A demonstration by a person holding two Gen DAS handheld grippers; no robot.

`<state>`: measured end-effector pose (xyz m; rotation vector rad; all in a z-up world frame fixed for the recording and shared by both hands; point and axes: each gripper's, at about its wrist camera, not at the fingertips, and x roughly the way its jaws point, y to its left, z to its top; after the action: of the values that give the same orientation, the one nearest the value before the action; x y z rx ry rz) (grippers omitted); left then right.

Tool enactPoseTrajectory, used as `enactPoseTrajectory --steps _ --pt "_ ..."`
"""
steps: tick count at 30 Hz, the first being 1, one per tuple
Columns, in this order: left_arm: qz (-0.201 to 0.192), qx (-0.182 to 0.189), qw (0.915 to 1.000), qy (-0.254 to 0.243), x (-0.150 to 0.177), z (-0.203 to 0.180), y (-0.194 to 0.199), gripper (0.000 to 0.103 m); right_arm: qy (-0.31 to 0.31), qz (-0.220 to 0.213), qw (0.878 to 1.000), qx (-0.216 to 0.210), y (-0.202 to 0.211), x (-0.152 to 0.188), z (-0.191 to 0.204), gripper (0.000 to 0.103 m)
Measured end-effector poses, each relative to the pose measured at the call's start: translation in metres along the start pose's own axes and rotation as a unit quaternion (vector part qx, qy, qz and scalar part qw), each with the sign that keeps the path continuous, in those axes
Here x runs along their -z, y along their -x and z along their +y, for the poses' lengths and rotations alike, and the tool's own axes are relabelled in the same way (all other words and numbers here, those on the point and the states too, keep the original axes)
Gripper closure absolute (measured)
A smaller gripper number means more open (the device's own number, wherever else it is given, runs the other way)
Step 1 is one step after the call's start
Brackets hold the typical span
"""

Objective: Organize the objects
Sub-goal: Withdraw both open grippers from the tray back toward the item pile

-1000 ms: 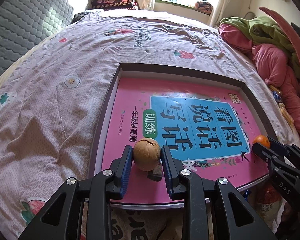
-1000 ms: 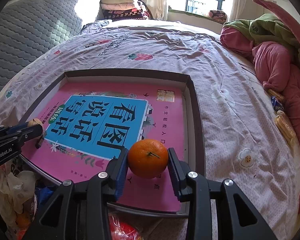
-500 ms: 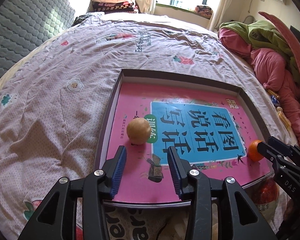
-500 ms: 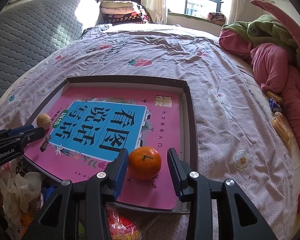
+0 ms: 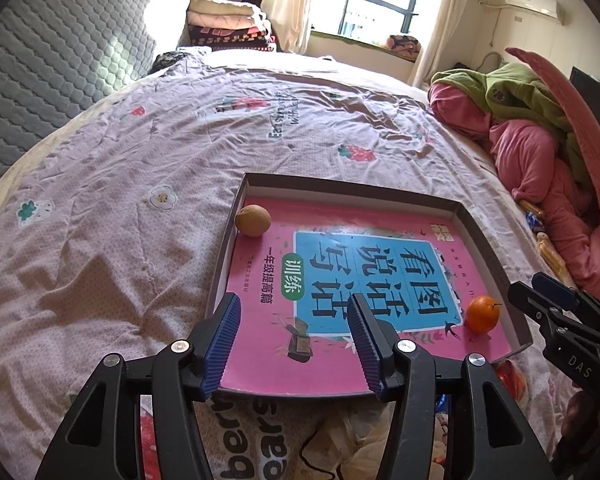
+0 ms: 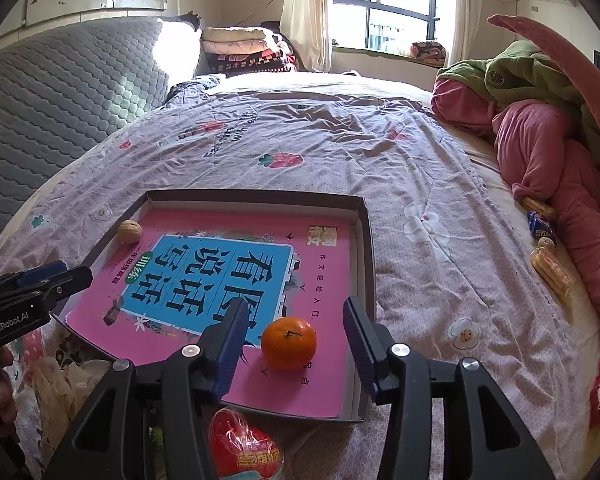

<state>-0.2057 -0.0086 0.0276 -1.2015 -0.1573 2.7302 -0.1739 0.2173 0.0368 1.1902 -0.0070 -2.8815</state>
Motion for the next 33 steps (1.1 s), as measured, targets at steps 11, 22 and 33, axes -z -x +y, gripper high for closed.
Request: enactPoseTrajectory --steps 11,22,33 --pt "-0.026 0.006 0.9996 -0.007 0.005 -0.004 0.033 0.041 -0.014 -0.040 0.999 0.002 0.031 -0.011 -0.013 0.041" --pt "-0.050 0.011 0.9985 -0.017 0.013 -0.009 0.066 0.040 0.012 -0.065 0.998 0.007 0.059 -0.008 0.001 0.040" --pt "-0.069 0.011 0.9966 -0.042 0.022 -0.025 0.087 0.037 0.029 -0.097 0.995 -0.001 0.087 -0.004 0.016 0.034"
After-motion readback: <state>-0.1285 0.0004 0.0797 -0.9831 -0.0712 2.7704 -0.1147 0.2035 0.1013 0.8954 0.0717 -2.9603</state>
